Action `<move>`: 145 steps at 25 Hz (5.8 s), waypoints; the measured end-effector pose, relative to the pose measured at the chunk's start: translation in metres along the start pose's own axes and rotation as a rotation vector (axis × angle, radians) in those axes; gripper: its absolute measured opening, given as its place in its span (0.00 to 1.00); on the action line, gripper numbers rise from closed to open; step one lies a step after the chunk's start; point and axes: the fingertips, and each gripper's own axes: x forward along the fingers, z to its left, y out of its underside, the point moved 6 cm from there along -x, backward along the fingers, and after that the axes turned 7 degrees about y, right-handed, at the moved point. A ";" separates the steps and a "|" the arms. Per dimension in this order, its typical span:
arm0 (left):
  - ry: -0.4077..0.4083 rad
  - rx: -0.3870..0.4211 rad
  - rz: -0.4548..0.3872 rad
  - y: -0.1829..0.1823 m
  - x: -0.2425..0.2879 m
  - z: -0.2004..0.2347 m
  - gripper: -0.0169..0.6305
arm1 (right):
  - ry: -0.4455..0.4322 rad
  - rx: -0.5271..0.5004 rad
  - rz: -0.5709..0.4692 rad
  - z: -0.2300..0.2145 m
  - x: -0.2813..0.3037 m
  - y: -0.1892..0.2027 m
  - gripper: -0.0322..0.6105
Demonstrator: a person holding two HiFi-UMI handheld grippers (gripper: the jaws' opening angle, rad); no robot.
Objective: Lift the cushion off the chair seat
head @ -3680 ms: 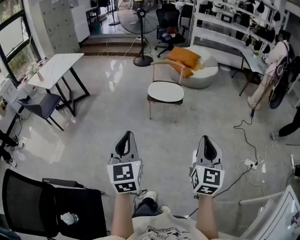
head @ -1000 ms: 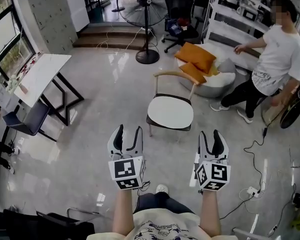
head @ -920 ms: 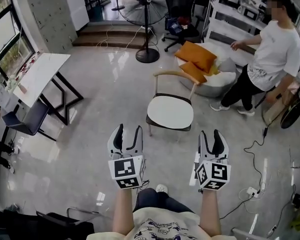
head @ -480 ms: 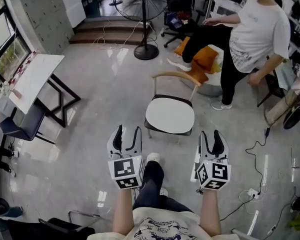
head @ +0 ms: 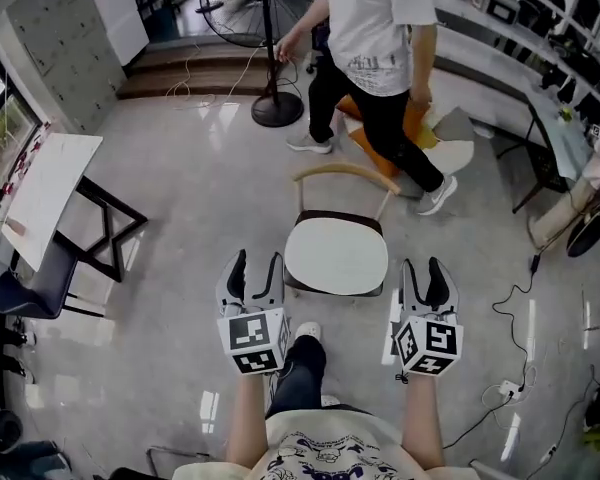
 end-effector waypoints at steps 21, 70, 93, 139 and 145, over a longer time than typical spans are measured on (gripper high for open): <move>0.102 -0.024 0.234 0.028 0.247 0.072 0.39 | 0.133 0.029 0.226 -0.010 0.220 0.047 0.42; 0.097 -0.158 0.979 0.474 0.502 0.088 0.46 | -0.051 -0.033 1.017 -0.118 0.421 0.510 0.45; 0.226 -0.377 0.993 0.507 0.509 0.097 0.44 | -0.060 0.296 1.120 -0.132 0.421 0.546 0.44; 0.069 -0.088 0.596 0.159 0.325 0.095 0.11 | 0.121 0.017 0.600 -0.049 0.289 0.166 0.14; 0.052 -0.094 0.481 0.095 0.295 0.093 0.11 | 0.124 0.022 0.475 -0.044 0.266 0.101 0.14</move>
